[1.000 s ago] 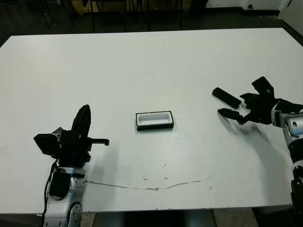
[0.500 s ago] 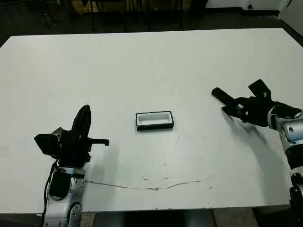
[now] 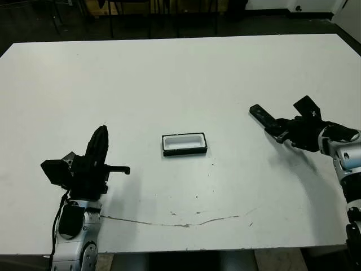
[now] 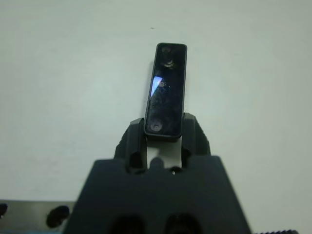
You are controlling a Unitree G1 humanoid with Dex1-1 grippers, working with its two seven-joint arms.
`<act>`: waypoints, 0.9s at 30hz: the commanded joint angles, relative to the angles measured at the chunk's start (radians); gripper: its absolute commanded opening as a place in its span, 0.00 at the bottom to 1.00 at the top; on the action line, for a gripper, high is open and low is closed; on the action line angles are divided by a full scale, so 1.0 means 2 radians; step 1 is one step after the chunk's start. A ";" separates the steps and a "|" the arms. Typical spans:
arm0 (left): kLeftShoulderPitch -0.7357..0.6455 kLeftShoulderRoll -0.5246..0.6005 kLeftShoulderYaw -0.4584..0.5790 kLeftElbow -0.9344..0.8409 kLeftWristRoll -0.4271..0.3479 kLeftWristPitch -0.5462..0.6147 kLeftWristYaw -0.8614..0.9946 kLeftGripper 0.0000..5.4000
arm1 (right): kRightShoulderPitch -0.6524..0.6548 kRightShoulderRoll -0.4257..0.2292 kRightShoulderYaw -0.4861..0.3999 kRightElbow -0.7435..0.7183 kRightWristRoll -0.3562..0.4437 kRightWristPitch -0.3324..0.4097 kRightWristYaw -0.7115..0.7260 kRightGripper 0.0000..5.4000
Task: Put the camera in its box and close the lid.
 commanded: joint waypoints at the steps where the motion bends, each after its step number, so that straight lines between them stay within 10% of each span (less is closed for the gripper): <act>1: 0.007 0.006 0.002 0.005 0.005 0.005 0.003 0.00 | 0.025 0.009 -0.006 -0.028 0.001 -0.010 -0.021 0.08; 18: -0.001 0.005 0.000 0.010 0.012 0.001 0.003 0.00 | -0.029 0.017 -0.009 -0.243 0.132 0.056 0.088 0.08; 27: 0.003 0.000 -0.004 0.006 0.017 0.002 0.010 0.00 | -0.086 0.003 0.089 -0.229 0.102 0.016 0.220 0.08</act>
